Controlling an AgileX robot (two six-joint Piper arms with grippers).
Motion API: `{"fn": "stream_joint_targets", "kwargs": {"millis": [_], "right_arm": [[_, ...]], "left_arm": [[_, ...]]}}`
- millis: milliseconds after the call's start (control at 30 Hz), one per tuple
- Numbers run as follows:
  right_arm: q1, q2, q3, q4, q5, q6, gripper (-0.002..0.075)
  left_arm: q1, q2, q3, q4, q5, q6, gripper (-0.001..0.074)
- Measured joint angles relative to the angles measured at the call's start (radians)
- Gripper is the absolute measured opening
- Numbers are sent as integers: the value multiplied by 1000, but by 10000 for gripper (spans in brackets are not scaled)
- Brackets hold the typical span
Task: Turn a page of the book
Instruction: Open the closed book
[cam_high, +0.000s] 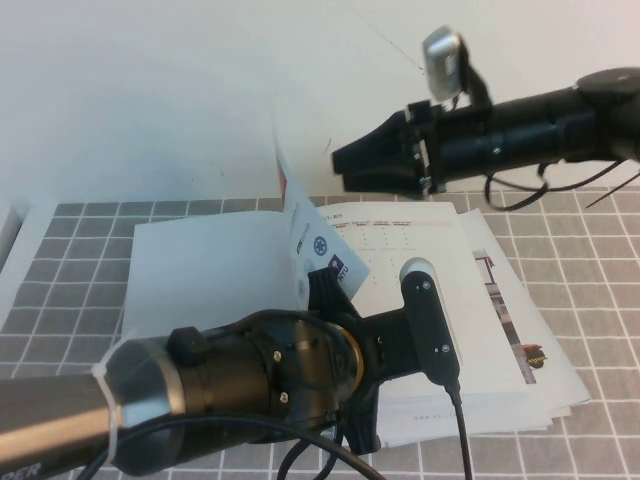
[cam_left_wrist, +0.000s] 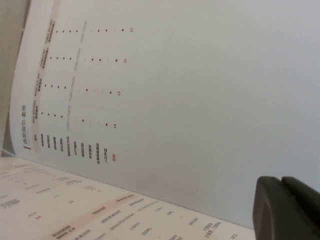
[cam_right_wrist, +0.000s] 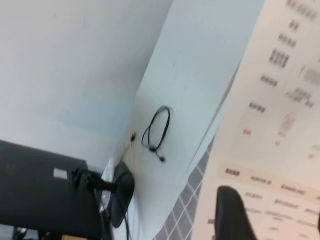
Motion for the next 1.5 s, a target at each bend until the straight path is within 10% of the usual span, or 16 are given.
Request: {"fn": "stream_joint_targets", "kwargs": {"millis": [200, 533, 833, 1500], "right_arm": [[-66, -40, -4, -167, 2, -4, 325], [94, 77, 33, -853, 8, 155, 24], [115, 84, 33, -927, 8, 176, 2], [115, 84, 33, -947, 10, 213, 0]], "left_arm": [[0, 0, 0, 21, 6, -76, -4], [0, 0, 0, 75, 89, -340, -4], [11, 0, 0, -37, 235, -594, -4], [274, 54, 0, -489, 232, -347, -4]]}}
